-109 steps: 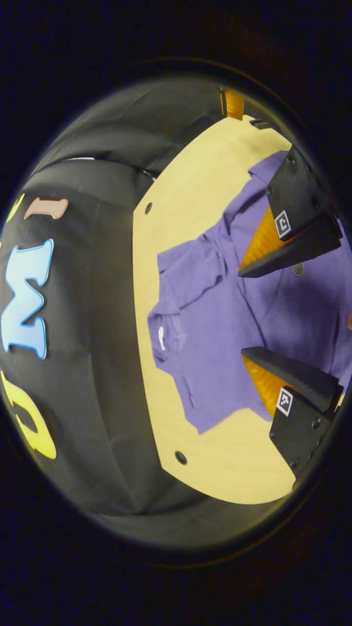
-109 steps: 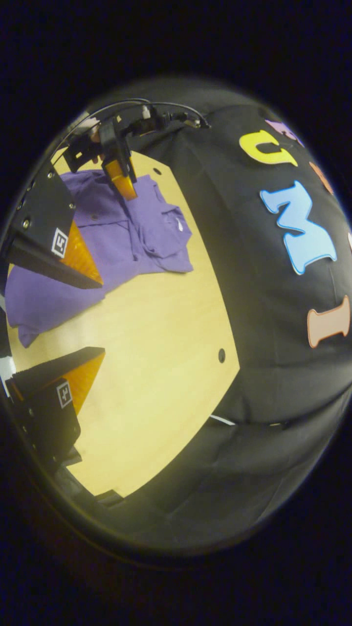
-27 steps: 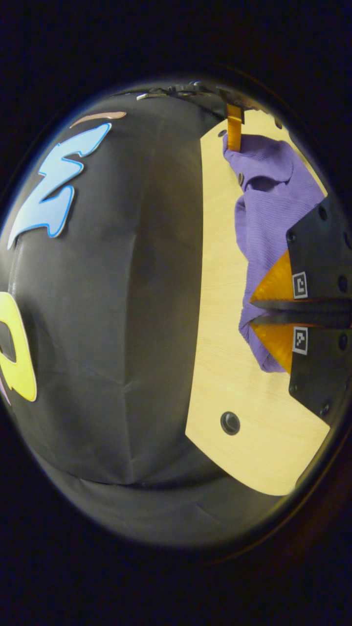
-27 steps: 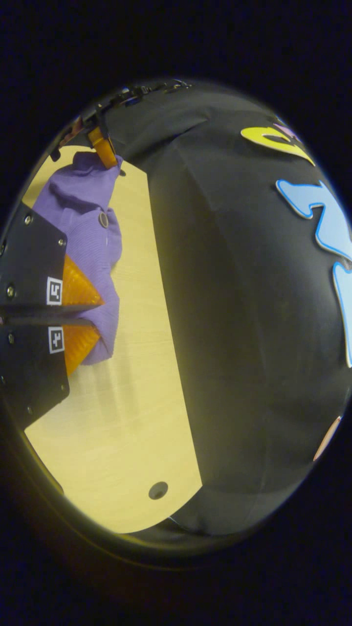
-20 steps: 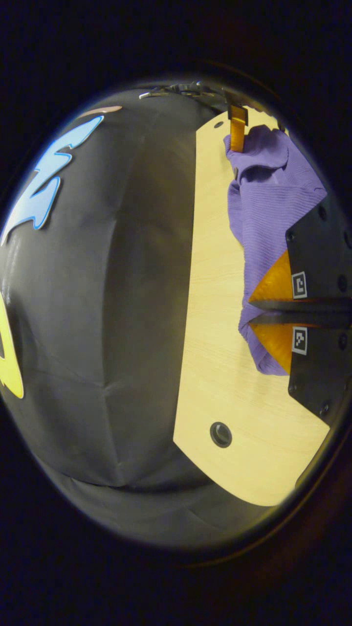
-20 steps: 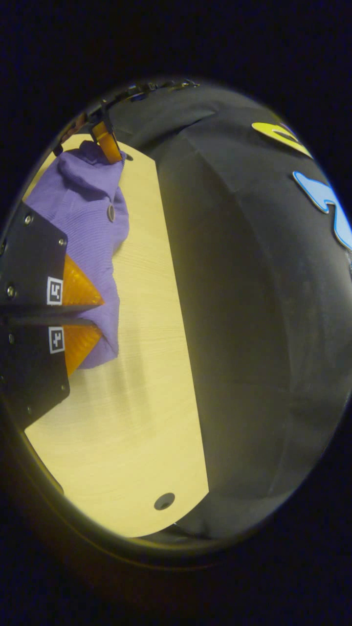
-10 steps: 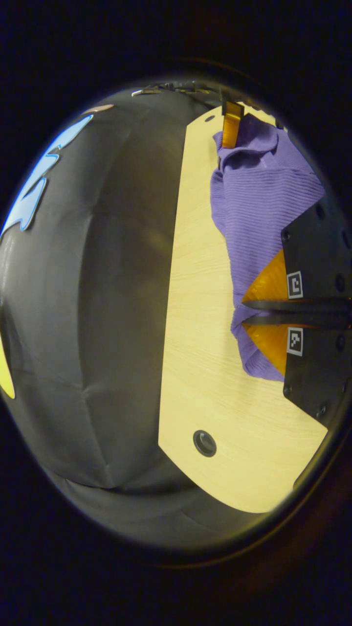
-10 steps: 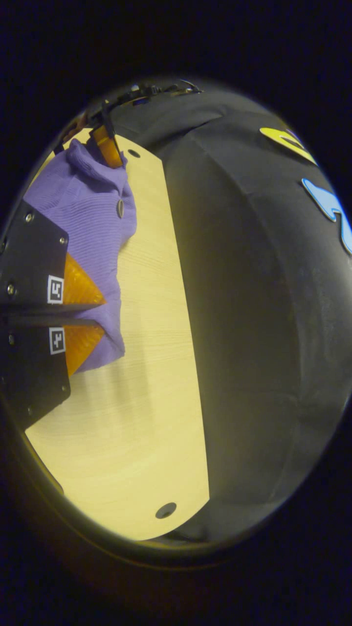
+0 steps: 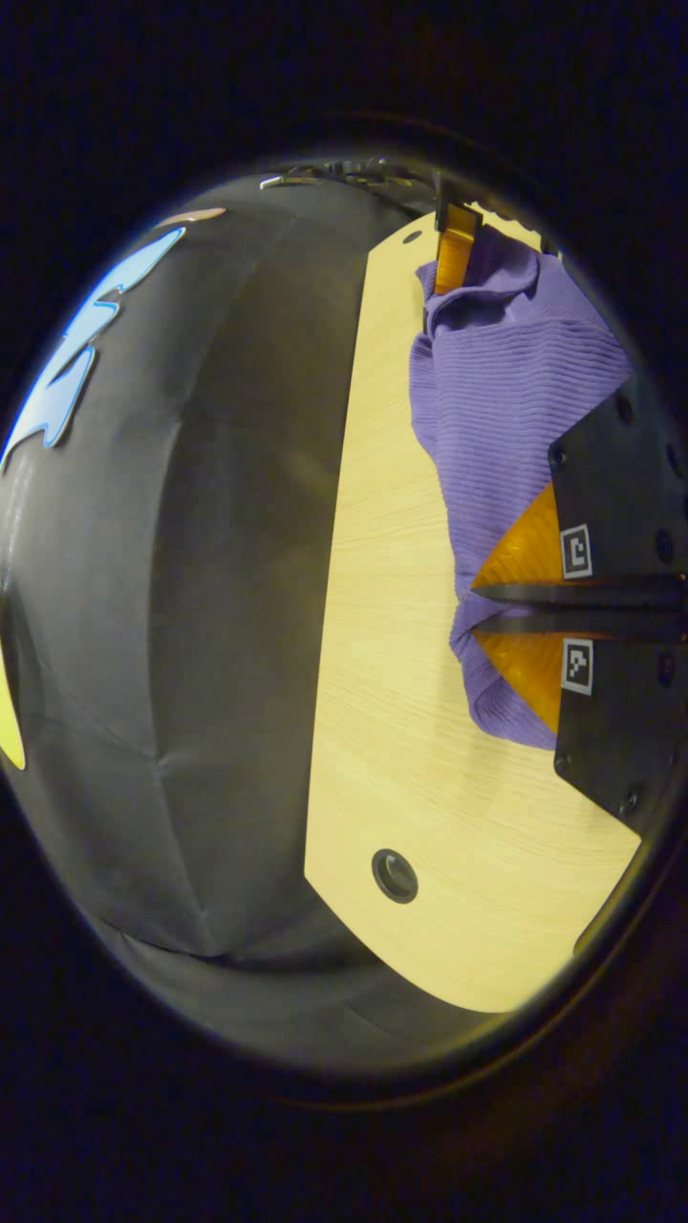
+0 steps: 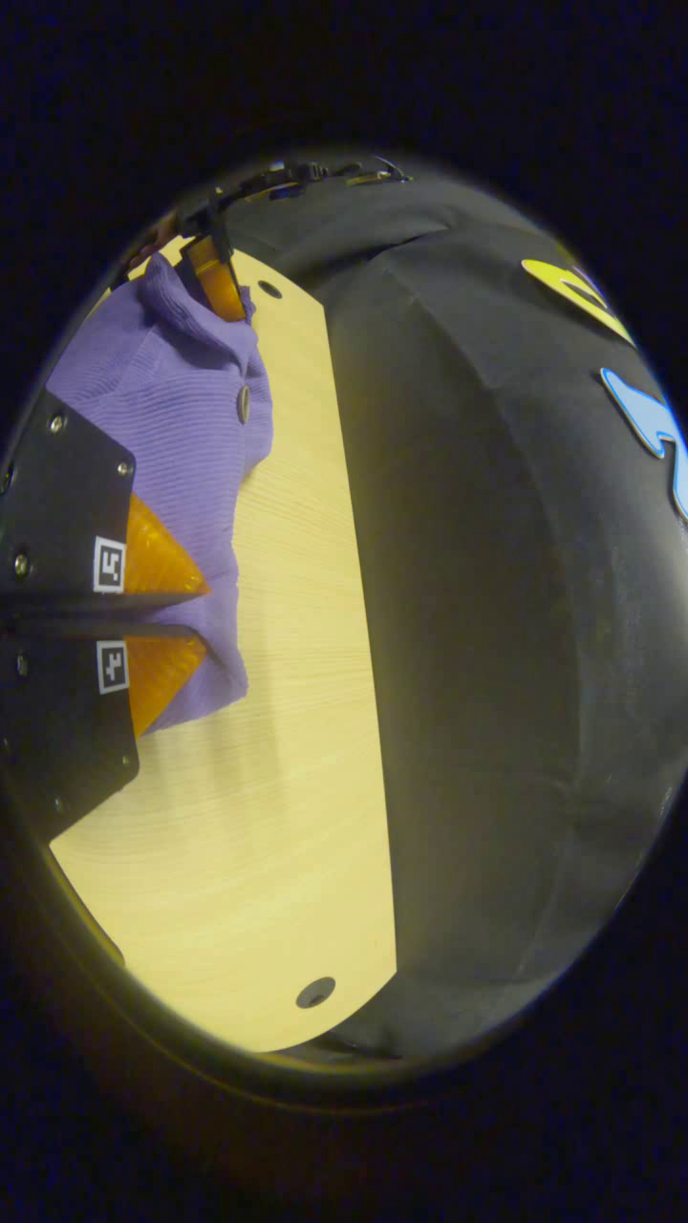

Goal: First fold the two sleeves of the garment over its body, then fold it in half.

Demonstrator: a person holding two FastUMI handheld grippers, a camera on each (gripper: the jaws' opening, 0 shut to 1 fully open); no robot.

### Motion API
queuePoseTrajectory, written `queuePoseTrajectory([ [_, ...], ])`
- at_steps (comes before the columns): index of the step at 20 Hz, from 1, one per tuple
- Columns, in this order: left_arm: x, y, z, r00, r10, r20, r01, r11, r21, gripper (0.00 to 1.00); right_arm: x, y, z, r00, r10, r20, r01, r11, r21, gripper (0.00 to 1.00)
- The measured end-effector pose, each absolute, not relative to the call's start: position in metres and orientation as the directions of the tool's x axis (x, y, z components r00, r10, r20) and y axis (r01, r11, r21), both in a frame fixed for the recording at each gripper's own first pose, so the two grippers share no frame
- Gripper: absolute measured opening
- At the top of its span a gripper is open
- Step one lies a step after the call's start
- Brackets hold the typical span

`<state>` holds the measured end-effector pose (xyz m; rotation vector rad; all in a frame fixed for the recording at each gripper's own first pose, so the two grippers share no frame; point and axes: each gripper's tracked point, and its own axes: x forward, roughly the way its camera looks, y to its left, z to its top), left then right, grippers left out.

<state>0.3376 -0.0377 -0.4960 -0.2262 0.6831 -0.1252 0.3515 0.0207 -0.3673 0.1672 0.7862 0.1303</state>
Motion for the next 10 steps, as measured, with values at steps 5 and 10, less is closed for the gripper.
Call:
queuePoseTrajectory([
  [5,0.336,-0.038,-0.495,0.759,-0.153,-0.633,0.057,0.984,-0.169,0.43,0.347,0.025,-0.357,0.694,0.175,-0.698,-0.043,0.978,0.202,0.43],
  [10,0.326,-0.044,-0.464,0.784,-0.146,-0.603,0.077,0.987,-0.140,0.84,0.332,0.025,-0.340,0.704,0.148,-0.695,-0.055,0.987,0.154,0.62],
])
